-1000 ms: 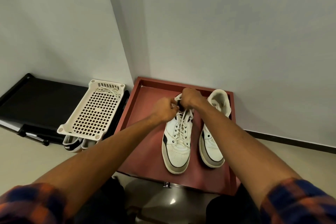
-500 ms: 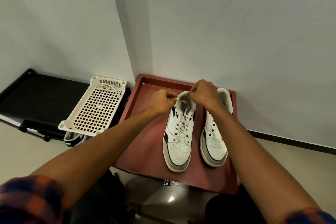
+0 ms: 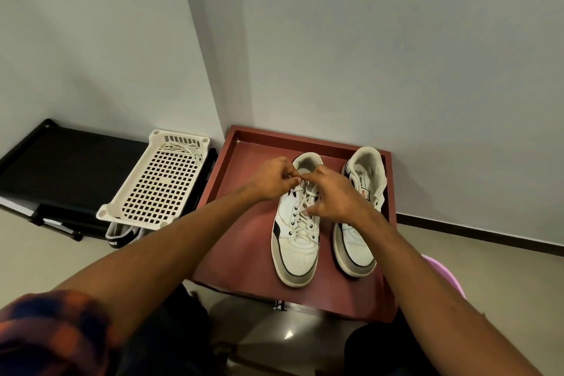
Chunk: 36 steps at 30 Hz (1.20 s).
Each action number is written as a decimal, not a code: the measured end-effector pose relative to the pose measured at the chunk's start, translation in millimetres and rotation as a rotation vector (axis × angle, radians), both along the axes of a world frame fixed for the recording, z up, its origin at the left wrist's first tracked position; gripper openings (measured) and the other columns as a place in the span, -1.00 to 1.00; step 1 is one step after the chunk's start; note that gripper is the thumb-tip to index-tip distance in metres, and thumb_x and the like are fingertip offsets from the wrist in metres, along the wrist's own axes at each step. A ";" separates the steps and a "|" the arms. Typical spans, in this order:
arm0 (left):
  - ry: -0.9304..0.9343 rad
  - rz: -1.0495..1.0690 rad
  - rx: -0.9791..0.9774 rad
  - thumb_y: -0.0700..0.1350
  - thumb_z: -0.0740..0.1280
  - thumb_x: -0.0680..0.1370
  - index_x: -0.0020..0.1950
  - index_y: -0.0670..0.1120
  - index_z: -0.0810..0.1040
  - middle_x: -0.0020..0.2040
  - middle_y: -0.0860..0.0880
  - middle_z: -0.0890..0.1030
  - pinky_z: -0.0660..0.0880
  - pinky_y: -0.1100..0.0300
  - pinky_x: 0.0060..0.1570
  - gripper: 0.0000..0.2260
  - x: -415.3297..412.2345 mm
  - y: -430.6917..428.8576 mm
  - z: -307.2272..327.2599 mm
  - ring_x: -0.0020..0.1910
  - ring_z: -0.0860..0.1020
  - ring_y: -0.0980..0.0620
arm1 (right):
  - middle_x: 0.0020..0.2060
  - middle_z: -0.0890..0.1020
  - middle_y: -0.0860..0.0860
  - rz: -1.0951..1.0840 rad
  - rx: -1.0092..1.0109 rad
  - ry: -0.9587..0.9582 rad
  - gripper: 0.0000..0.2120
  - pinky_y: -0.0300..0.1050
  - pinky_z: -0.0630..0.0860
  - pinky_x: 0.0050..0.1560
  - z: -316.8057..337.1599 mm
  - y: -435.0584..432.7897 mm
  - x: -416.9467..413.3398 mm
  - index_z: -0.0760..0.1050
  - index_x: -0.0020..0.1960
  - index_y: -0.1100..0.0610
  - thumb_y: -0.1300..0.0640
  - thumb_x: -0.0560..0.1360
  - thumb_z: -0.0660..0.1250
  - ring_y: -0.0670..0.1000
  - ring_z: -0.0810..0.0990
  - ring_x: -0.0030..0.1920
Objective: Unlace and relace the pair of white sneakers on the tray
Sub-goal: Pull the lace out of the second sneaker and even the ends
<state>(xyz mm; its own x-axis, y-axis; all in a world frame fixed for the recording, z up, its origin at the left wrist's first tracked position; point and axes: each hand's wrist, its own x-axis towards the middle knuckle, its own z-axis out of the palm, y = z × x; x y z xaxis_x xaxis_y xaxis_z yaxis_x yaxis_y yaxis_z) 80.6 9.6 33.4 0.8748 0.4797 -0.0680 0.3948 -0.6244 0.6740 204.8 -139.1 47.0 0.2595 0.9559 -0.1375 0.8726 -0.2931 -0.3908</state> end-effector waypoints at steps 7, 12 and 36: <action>-0.147 0.134 -0.292 -0.23 0.48 0.51 -0.04 -0.23 0.71 -0.09 -0.11 0.72 0.57 0.30 -0.12 -0.91 -7.0 -4.6 -5.1 -0.17 0.64 0.11 | 0.15 0.51 -0.04 0.018 0.065 -0.129 -0.31 -0.02 0.51 0.09 -14.5 -5.9 -9.1 0.53 0.39 0.06 -0.24 0.37 0.54 0.03 0.47 0.17; -0.144 0.171 -0.310 -0.24 0.47 0.52 -0.02 -0.22 0.70 -0.07 -0.10 0.72 0.54 0.40 -0.17 -0.92 -6.6 -6.9 -5.5 -0.18 0.64 0.14 | 0.04 0.62 -0.04 -0.028 0.131 -0.100 -0.57 -0.13 0.38 -0.02 -28.6 -6.6 -7.9 0.68 0.20 0.07 -0.17 0.45 0.50 0.03 0.52 0.08; -0.096 0.163 -0.309 -0.48 0.42 0.42 0.14 -0.27 0.66 0.11 -0.08 0.65 0.50 0.50 -0.09 -0.69 -11.9 -8.5 -8.9 0.01 0.59 0.08 | -0.07 0.52 -0.06 0.172 0.064 -0.160 -0.76 -0.02 0.53 -0.11 -7.0 -0.6 -12.8 0.70 0.07 -0.04 0.08 0.41 0.49 0.03 0.50 0.01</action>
<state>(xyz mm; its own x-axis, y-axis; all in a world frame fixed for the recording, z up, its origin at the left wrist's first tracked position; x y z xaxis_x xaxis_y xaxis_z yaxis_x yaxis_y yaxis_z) 68.7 1.2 24.6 0.7980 0.5831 -0.1525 0.3979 -0.3196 0.8600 191.9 -139.7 40.0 0.1053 0.9934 -0.0456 0.9598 -0.1135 -0.2569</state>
